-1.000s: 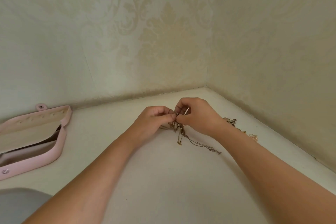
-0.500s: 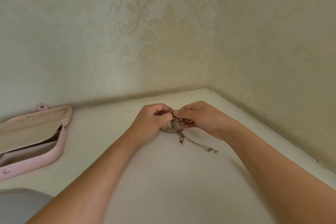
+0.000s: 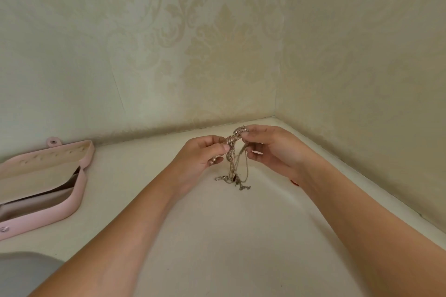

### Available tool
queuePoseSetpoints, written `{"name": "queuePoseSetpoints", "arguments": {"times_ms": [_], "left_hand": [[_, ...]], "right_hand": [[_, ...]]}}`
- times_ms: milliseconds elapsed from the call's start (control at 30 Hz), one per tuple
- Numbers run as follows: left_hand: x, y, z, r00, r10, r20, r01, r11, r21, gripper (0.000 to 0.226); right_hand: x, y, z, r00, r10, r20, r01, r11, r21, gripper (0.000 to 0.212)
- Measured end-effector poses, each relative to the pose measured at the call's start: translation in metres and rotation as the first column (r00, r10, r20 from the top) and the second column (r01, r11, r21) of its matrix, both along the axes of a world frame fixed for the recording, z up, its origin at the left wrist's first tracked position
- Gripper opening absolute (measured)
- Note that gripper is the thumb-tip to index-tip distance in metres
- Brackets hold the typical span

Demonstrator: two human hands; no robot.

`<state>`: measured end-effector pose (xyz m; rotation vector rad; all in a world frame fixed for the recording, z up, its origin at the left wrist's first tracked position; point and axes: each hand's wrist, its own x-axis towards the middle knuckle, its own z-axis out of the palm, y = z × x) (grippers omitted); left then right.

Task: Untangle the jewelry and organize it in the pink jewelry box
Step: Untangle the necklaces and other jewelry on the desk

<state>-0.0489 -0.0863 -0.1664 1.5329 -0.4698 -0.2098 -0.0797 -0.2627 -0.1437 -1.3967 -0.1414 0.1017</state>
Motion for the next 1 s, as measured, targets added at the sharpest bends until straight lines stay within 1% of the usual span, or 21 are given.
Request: {"name": "queuePoseSetpoints", "arguments": {"times_ms": [100,167,267,367,400,467,500,600,667,733,800,900,1000], "left_hand": [[0.001,0.001,0.001,1.0,-0.014,-0.016,0.014,1.0,-0.012,0.003],[0.002,0.002,0.001,0.998,-0.046,-0.053,0.044,0.998,-0.046,0.006],[0.002,0.003,0.002,0.979,-0.155,-0.135,0.135,0.98,-0.148,0.019],[0.002,0.006,0.006,0.943,-0.251,-0.216,0.177,0.933,-0.314,0.017],[0.003,0.007,0.008,0.932,-0.271,-0.239,0.168,0.911,-0.377,0.022],[0.005,0.008,0.009,0.915,-0.3,-0.269,0.138,0.861,-0.49,0.04],[0.005,0.008,0.008,0.907,-0.315,-0.279,0.125,0.834,-0.537,0.044],[0.006,0.01,0.009,0.904,-0.339,-0.262,0.115,0.781,-0.614,0.038],[0.004,0.011,0.013,0.913,-0.323,-0.248,0.096,0.763,-0.639,0.023],[0.001,0.011,0.017,0.919,-0.273,-0.286,0.009,0.737,-0.676,0.011],[-0.001,0.011,0.02,0.911,-0.248,-0.33,-0.062,0.708,-0.704,0.015],[0.001,0.011,0.021,0.896,-0.252,-0.367,-0.107,0.678,-0.728,0.015],[0.005,0.015,0.019,0.895,-0.231,-0.381,-0.118,0.701,-0.703,0.017]], "right_hand": [[-0.001,0.0,0.0,0.995,0.054,-0.082,-0.047,0.996,0.077,0.017],[-0.001,0.001,-0.001,0.992,0.072,-0.107,-0.064,0.995,0.08,0.023],[-0.001,0.003,0.0,0.992,0.083,-0.093,-0.076,0.994,0.08,0.031],[-0.002,0.004,0.002,0.995,0.072,-0.072,-0.064,0.992,0.108,0.02],[-0.002,0.004,0.003,0.995,0.074,-0.064,-0.066,0.99,0.122,0.017],[-0.003,0.003,0.004,0.996,0.079,-0.045,-0.073,0.989,0.127,0.018],[-0.003,0.003,0.004,0.997,0.075,-0.035,-0.07,0.991,0.117,0.017],[-0.003,0.003,0.002,0.999,0.041,-0.011,-0.04,0.996,0.08,0.019],[-0.002,0.002,0.002,1.0,0.031,-0.003,-0.031,0.995,0.093,0.02],[-0.002,0.0,0.002,0.999,0.045,-0.009,-0.043,0.99,0.133,0.022],[-0.002,-0.001,0.002,0.999,0.047,-0.025,-0.042,0.983,0.177,0.023],[-0.002,-0.003,0.002,0.999,0.015,-0.048,-0.002,0.968,0.251,0.024],[-0.001,-0.008,0.003,0.998,-0.028,-0.051,0.042,0.957,0.288,0.028]]}}
